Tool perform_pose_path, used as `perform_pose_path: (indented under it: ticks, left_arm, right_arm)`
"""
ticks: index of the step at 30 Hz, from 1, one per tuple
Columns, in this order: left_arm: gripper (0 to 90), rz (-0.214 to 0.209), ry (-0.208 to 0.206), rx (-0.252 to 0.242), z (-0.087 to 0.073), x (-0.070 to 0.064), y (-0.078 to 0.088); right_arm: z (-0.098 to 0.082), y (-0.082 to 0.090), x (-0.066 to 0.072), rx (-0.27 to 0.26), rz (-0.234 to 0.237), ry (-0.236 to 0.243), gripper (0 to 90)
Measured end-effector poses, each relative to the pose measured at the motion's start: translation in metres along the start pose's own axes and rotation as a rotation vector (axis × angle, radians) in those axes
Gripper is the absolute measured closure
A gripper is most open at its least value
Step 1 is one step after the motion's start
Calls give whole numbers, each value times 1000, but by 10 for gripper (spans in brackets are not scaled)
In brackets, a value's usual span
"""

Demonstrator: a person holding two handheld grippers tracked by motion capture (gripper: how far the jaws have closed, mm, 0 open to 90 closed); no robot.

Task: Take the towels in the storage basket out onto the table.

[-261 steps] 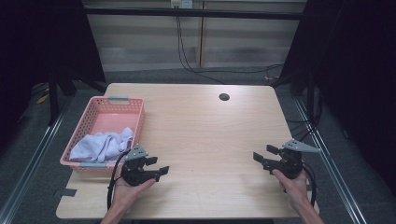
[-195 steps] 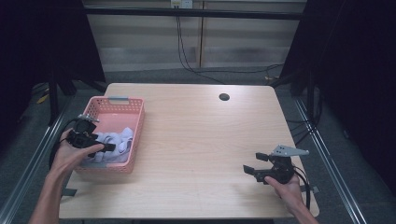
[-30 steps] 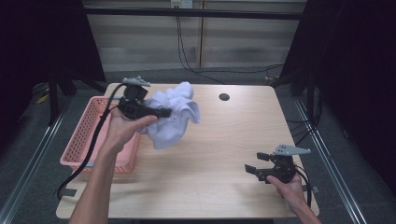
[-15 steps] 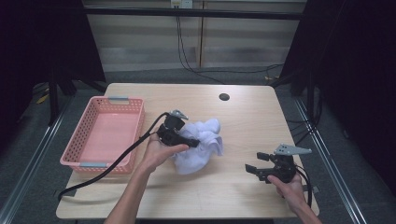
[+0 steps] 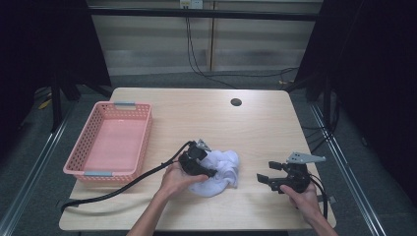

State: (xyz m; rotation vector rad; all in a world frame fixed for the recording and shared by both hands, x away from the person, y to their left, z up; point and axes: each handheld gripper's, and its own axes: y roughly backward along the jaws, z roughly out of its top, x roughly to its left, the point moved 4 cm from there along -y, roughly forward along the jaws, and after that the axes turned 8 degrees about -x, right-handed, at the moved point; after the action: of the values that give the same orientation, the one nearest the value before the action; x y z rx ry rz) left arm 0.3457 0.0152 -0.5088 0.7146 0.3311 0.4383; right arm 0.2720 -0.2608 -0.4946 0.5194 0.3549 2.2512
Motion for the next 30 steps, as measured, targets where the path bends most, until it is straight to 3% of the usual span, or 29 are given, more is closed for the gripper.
perform_pose_path:
  ticks: [3,4,6,7,8,9,11,13,14,18,23,26,28,30]
  left_arm:
    - [230,-7,-7,-14,0,0,-1]
    - [204,-25,-45,8,1,0,2]
    - [168,-35,-53,26,2,2,7]
    - [168,-39,-24,10,3,1,9]
    - [148,-50,-43,6,5,1,16]
    - [154,-47,-65,4,6,1,21]
    - [153,-77,-25,-56,7,1,31]
    - [160,-70,-10,-71,6,4,41]
    - [161,-72,17,-107,4,5,51]
    - [164,-88,22,-139,-1,2,66]
    - [171,-61,11,-160,-11,-1,87]
    - [181,-73,37,-198,-11,2,97]
    - [196,-42,13,-200,-10,3,101]
    - [203,-28,16,-205,-10,4,107]
  right_arm:
    - [0,-2,3,10,-2,13,192]
    - [1,-3,4,7,4,14,187]
    - [2,-4,6,9,9,17,182]
    - [2,-4,6,9,9,17,182]
    - [3,-4,7,7,11,12,174]
    - [4,-5,9,9,21,16,171]
    - [7,-7,13,12,35,22,162]
    - [15,-10,19,3,43,32,144]
    - [18,-10,21,-2,47,33,144]
    - [28,-15,27,-10,56,65,155]
    - [41,-34,42,-5,114,94,198]
    - [46,-50,56,7,157,125,253]
    - [50,-60,66,14,177,145,265]
    - [54,-69,75,11,206,162,301]
